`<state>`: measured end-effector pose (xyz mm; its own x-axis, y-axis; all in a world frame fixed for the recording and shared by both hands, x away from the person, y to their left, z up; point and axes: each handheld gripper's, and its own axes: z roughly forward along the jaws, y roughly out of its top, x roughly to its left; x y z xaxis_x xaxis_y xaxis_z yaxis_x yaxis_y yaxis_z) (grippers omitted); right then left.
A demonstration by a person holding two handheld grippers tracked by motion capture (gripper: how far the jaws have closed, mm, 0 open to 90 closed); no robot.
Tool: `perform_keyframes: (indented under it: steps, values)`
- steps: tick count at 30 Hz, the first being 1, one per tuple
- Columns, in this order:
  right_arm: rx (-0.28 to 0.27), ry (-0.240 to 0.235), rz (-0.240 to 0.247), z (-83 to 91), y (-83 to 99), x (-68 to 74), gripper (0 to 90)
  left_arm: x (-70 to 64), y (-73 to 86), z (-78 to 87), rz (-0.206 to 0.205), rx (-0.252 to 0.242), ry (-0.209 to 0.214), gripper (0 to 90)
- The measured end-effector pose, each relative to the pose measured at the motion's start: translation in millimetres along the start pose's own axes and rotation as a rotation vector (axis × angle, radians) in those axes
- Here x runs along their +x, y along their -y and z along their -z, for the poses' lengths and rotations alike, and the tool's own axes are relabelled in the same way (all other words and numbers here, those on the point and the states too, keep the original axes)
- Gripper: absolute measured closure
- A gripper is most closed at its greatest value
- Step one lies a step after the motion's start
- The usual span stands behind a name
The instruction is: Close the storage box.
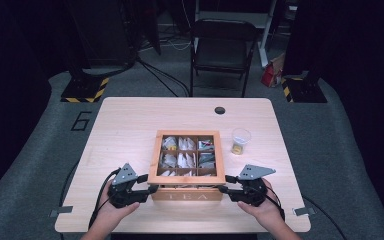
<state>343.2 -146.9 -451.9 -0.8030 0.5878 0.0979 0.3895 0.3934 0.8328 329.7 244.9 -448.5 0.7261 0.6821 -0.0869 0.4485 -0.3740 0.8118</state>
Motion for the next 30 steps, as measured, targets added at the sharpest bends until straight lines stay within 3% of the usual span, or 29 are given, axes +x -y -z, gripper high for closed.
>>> perform_keyframes:
  steps: [9,16,19,30]
  values:
    - [0.010,-0.010,-0.017,4.0,4.4,0.3,55.5,-1.3,3.1,-0.5,0.020,0.016,0.006,47.4]
    - [-0.033,-0.005,-0.032,14.7,2.2,-4.3,55.4,-2.1,11.0,-7.4,0.027,0.092,0.022,47.2]
    - [-0.036,-0.001,-0.040,15.1,3.0,-6.1,55.4,-2.3,11.7,-4.6,0.026,0.094,0.027,46.9]
    - [-0.042,0.028,-0.058,15.7,3.9,-12.0,54.7,6.4,6.5,9.6,0.059,0.021,0.029,45.3]
